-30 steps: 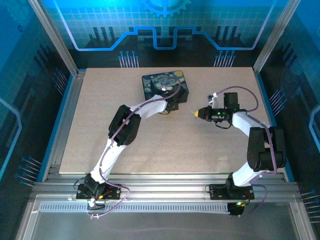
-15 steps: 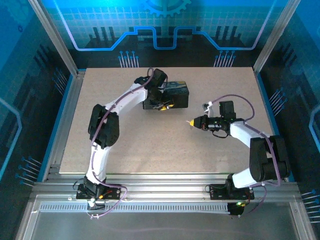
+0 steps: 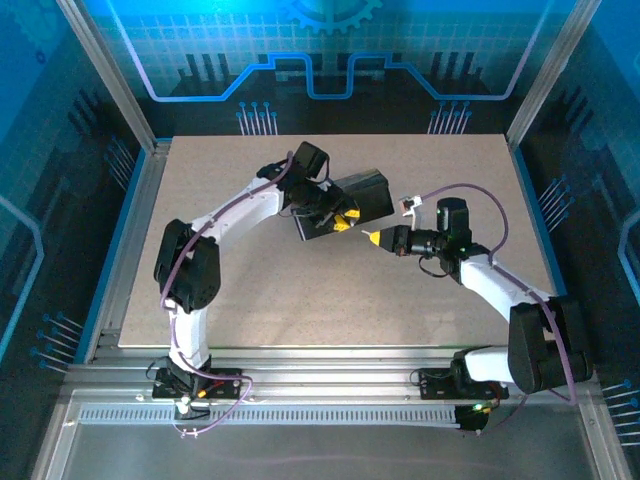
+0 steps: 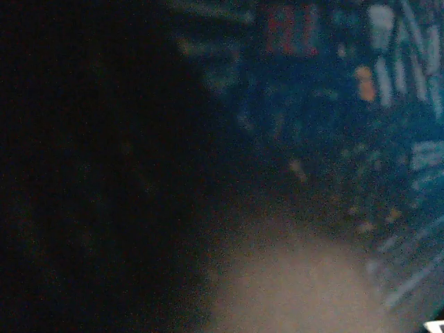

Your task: Unlock a padlock with a key

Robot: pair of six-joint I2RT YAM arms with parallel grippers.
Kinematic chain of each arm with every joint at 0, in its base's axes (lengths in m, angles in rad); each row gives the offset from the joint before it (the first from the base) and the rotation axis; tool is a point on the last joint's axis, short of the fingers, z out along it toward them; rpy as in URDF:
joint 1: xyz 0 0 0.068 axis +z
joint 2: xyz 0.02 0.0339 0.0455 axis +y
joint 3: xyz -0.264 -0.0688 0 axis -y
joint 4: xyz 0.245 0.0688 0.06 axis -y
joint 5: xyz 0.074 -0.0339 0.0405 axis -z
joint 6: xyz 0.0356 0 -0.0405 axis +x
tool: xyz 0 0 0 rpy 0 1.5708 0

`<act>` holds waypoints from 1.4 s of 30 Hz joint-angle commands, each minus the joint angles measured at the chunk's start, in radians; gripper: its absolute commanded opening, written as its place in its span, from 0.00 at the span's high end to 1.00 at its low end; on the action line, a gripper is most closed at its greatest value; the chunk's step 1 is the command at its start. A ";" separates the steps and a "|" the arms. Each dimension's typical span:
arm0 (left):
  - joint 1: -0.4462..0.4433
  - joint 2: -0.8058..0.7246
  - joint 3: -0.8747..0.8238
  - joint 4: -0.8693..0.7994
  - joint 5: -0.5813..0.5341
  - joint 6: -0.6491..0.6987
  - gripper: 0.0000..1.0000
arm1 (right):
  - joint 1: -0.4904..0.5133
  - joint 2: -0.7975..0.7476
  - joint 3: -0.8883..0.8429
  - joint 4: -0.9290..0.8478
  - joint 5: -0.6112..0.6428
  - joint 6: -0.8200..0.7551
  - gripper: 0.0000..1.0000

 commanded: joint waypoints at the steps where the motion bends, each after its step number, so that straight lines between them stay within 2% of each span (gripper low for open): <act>1: -0.006 -0.076 -0.010 0.088 0.096 -0.062 1.00 | 0.011 -0.027 -0.036 0.099 -0.013 -0.004 1.00; 13: 0.008 -0.084 -0.058 0.126 0.120 -0.087 1.00 | 0.003 0.063 -0.021 0.262 -0.007 -0.009 1.00; 32: 0.014 -0.084 -0.068 0.149 0.132 -0.091 1.00 | 0.003 0.140 0.020 0.328 0.009 0.025 1.00; 42: 0.014 -0.090 -0.073 0.155 0.132 -0.100 1.00 | 0.036 0.141 0.023 0.372 0.025 0.012 1.00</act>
